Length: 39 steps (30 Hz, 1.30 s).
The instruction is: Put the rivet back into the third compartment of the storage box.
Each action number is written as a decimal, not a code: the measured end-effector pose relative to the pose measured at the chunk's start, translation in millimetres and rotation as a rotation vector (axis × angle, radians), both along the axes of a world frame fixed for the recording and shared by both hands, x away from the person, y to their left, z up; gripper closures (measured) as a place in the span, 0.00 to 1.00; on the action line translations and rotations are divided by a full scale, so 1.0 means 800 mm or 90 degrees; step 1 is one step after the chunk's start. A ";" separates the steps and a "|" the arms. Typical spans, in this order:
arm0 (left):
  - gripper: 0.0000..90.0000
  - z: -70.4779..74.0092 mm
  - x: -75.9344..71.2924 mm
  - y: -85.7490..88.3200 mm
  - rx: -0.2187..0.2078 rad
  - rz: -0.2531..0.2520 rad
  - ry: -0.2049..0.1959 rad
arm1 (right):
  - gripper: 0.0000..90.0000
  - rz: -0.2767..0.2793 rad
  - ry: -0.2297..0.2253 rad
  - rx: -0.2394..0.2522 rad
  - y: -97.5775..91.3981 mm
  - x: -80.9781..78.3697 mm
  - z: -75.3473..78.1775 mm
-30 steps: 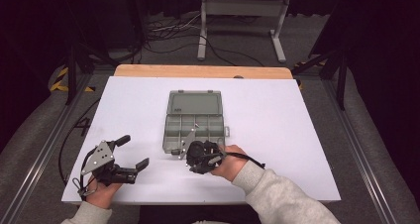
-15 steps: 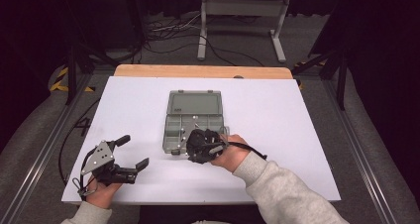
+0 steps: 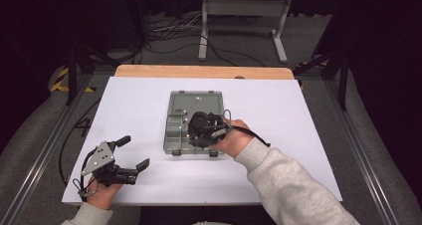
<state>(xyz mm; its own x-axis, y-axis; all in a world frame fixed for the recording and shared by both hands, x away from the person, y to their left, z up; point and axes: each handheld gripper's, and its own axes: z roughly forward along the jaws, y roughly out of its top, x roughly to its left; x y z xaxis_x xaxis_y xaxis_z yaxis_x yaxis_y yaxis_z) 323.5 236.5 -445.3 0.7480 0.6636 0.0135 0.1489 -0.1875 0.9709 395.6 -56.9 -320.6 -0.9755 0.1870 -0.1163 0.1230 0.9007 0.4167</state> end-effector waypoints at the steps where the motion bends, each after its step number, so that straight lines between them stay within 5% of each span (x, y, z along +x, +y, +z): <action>1: 0.01 0.000 0.000 0.000 0.000 0.000 0.000 | 0.92 -0.003 -0.002 0.002 0.000 0.002 0.002; 27: 0.01 -0.001 0.001 -0.001 -0.004 0.000 -0.001 | 0.92 -0.077 -0.017 0.035 -0.008 0.073 0.017; 39: 0.01 -0.001 0.001 -0.001 0.002 -0.001 0.000 | 0.92 -0.117 -0.015 0.040 -0.009 0.103 0.004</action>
